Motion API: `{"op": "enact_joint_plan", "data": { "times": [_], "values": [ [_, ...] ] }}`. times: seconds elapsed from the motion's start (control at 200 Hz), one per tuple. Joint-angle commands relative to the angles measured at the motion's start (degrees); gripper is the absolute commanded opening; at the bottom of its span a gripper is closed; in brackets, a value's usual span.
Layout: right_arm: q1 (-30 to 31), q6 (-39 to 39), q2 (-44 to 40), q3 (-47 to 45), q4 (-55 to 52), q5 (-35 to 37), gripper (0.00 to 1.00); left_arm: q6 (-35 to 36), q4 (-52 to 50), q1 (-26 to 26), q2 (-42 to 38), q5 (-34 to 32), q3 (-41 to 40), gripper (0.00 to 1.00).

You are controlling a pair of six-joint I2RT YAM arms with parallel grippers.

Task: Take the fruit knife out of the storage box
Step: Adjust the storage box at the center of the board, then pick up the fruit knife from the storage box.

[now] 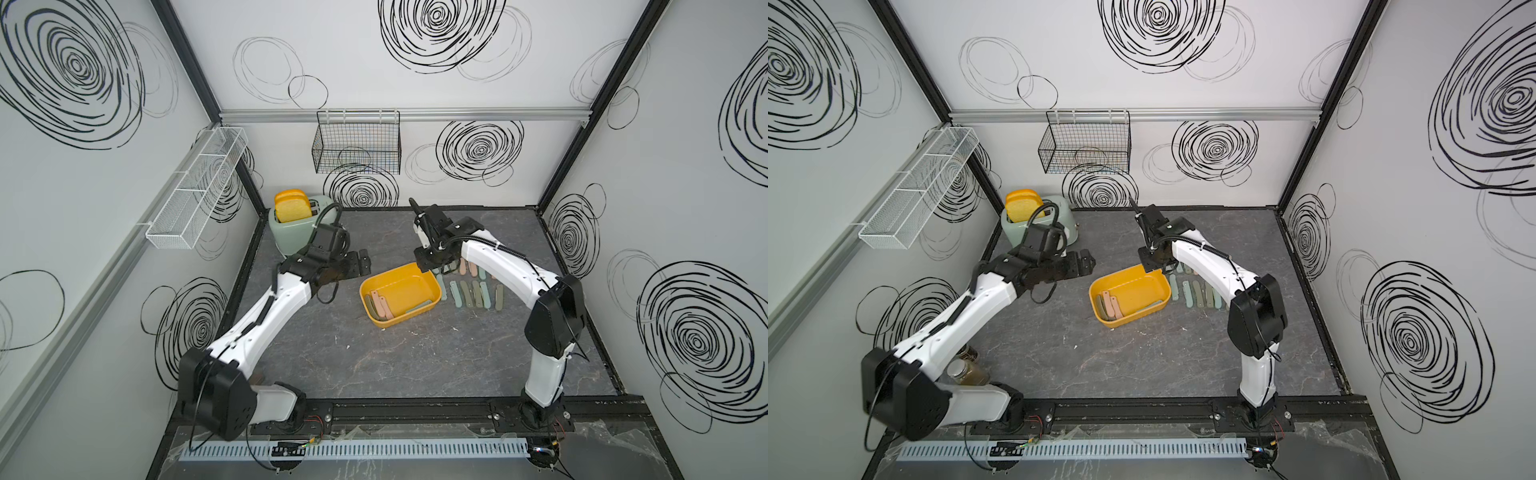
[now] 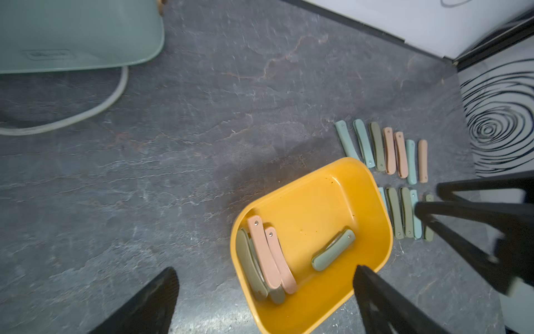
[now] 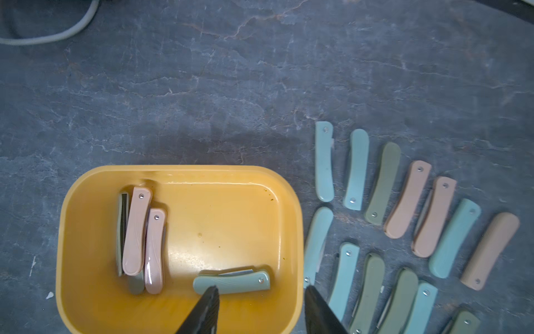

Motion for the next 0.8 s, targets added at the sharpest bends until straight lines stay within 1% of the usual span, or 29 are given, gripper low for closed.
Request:
{"op": "enact_joint_plan", "data": {
  "times": [0.0, 0.185, 0.39, 0.545, 0.795],
  "values": [
    [3.6, 1.6, 3.5, 1.1, 0.4, -2.1, 0.51, -0.4, -5.4, 1.6, -6.4, -1.4, -4.5, 0.98],
    [7.5, 2.8, 7.7, 0.7, 2.9, -3.6, 0.50, -2.2, -10.8, 2.3, -18.9, 0.3, -10.2, 0.98],
    [10.6, 3.2, 12.0, 0.9, 4.7, -4.0, 0.50, -4.5, -15.2, 2.3, -28.3, 1.9, -12.8, 0.98],
    [11.9, 3.4, 15.0, 2.0, 5.2, -4.0, 0.50, -5.0, -18.2, 2.4, -31.5, 2.6, -13.5, 0.98],
    [12.2, 2.3, 20.5, 5.2, 5.1, -1.4, 0.50, -4.3, -20.0, 2.3, -32.8, 3.8, -12.9, 0.98]
  ]
}}
